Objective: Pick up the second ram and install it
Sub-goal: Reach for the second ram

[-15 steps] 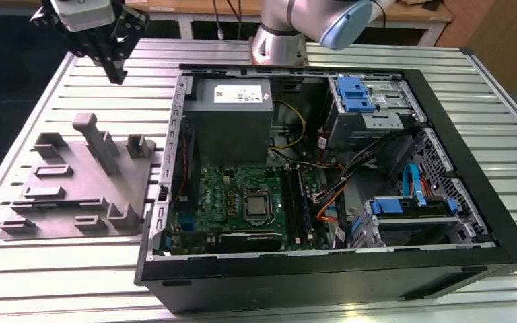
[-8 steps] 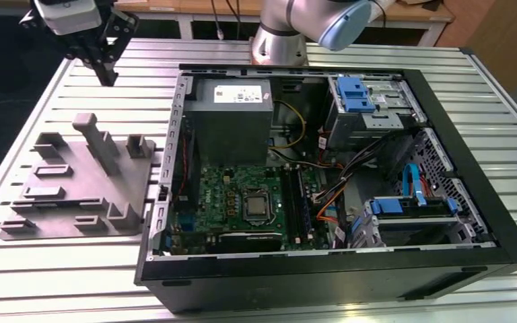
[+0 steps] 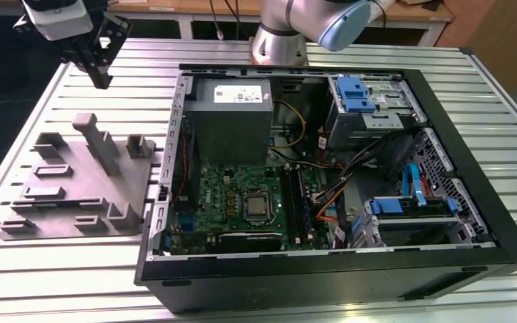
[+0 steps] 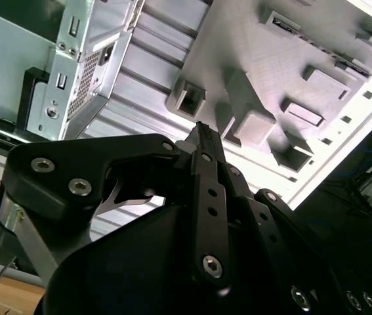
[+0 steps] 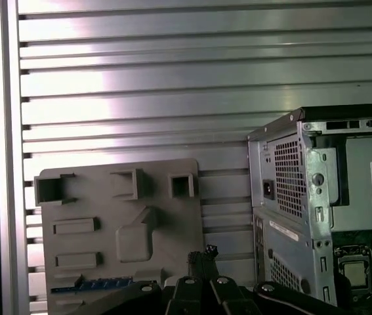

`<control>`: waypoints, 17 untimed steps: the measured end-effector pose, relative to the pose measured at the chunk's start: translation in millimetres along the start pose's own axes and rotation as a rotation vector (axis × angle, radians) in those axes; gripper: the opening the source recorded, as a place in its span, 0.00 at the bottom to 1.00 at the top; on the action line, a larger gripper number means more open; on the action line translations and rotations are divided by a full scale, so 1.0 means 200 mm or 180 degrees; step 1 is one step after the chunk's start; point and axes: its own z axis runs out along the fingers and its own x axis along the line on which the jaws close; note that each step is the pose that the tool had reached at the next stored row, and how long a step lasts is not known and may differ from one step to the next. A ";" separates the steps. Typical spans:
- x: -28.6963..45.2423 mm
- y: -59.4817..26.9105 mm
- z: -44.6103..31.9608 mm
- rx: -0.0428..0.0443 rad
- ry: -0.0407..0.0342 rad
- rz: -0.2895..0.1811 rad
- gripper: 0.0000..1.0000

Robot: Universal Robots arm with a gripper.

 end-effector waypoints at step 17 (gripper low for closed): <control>0.106 -0.052 0.052 0.0000 0.0000 0.0000 0.10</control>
